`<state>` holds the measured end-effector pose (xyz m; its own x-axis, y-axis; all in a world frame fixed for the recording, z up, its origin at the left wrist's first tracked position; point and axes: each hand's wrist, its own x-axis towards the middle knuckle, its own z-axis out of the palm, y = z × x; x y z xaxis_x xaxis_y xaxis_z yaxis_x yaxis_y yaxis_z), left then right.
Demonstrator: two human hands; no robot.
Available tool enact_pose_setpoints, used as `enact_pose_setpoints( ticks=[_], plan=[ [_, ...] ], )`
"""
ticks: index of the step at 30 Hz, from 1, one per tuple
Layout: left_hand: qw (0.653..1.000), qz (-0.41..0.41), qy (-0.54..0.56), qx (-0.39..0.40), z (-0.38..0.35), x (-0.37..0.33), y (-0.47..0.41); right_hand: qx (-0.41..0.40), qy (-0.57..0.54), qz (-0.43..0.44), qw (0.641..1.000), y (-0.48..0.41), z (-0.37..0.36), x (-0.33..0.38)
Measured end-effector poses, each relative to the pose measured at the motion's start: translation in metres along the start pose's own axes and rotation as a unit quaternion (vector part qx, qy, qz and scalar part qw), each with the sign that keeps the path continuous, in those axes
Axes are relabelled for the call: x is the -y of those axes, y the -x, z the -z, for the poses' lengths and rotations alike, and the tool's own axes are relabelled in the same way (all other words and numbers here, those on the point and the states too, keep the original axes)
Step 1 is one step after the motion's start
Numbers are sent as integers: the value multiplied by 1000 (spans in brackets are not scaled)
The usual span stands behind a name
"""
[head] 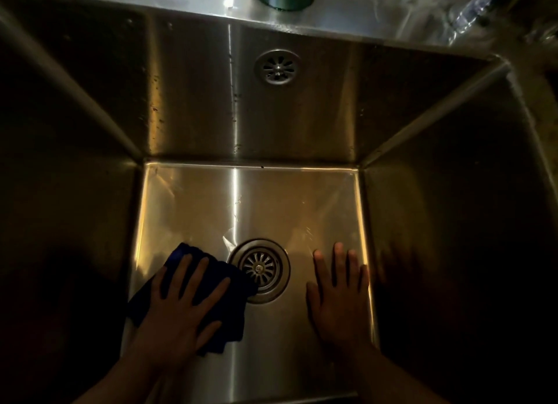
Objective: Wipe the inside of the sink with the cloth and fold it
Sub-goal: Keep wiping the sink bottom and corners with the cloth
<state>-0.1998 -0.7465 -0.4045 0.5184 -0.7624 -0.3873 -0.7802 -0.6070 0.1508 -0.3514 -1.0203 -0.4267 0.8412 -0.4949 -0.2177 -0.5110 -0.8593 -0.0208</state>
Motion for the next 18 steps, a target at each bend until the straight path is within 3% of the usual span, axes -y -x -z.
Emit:
enact_pose_setpoints(
  ticks=[14,18],
  plan=[
    [997,37,17,-70,1,-17,-15,-9,31,14,999,-3,2,1],
    [995,-16,1,-100,13,-43,-52,-12,22,11,1000,-2,10,5]
  ],
)
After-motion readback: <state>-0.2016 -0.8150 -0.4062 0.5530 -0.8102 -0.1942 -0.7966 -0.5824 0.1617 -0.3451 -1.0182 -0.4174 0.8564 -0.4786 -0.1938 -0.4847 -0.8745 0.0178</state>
